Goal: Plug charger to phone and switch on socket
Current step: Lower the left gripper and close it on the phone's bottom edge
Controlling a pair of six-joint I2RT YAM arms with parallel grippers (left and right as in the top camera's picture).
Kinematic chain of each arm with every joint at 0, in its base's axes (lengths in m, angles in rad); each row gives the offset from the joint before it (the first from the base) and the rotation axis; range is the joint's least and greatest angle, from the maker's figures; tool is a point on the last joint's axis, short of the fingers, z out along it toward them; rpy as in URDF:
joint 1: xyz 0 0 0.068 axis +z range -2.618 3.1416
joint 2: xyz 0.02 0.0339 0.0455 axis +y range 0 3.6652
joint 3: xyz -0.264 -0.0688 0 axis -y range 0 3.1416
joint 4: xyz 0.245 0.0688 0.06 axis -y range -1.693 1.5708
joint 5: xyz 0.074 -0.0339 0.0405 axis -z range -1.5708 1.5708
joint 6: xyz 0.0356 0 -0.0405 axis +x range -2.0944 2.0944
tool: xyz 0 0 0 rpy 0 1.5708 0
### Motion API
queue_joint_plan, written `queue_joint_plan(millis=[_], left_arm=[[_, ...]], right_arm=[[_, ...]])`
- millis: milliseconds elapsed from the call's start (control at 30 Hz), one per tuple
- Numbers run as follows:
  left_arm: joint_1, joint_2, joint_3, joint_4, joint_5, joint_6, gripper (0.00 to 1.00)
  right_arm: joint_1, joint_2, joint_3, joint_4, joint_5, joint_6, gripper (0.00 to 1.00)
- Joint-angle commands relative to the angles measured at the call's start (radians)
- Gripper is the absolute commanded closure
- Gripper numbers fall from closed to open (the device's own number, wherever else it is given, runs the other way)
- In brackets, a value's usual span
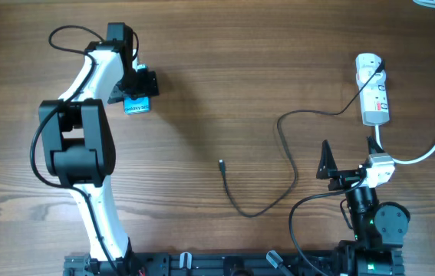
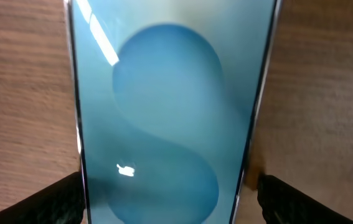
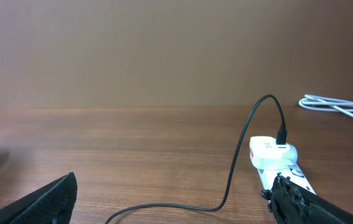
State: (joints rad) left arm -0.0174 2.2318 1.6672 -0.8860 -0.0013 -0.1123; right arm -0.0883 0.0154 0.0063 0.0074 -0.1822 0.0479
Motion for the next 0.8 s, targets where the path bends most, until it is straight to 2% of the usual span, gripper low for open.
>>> queue_joint_plan(millis=[0, 267, 367, 500, 633, 767], left_arm=[[0.002, 0.041, -0.079, -0.042, 0.122, -0.008, 0.09], [0.002, 0.041, -0.177, -0.027, 0.135, -0.054, 0.09], [0.002, 0.041, -0.189, 0.009, 0.135, -0.053, 0.0], [0.002, 0.041, -0.189, 0.055, 0.135, -0.055, 0.0], [0.002, 0.041, -0.189, 0.068, 0.134, -0.108, 0.04], [0.002, 0.041, -0.192, 0.064, 0.131, -0.109, 0.12]], right_arm=[[0.004, -0.008, -0.001, 0.006, 0.005, 0.007, 0.0], [0.004, -0.008, -0.001, 0.006, 0.005, 0.007, 0.0], [0.004, -0.008, -0.001, 0.006, 0.005, 0.007, 0.0], [0.004, -0.008, -0.001, 0.006, 0.005, 0.007, 0.0], [0.004, -0.008, -0.001, 0.006, 0.005, 0.007, 0.0], [0.004, -0.008, -0.001, 0.006, 0.005, 0.007, 0.0]])
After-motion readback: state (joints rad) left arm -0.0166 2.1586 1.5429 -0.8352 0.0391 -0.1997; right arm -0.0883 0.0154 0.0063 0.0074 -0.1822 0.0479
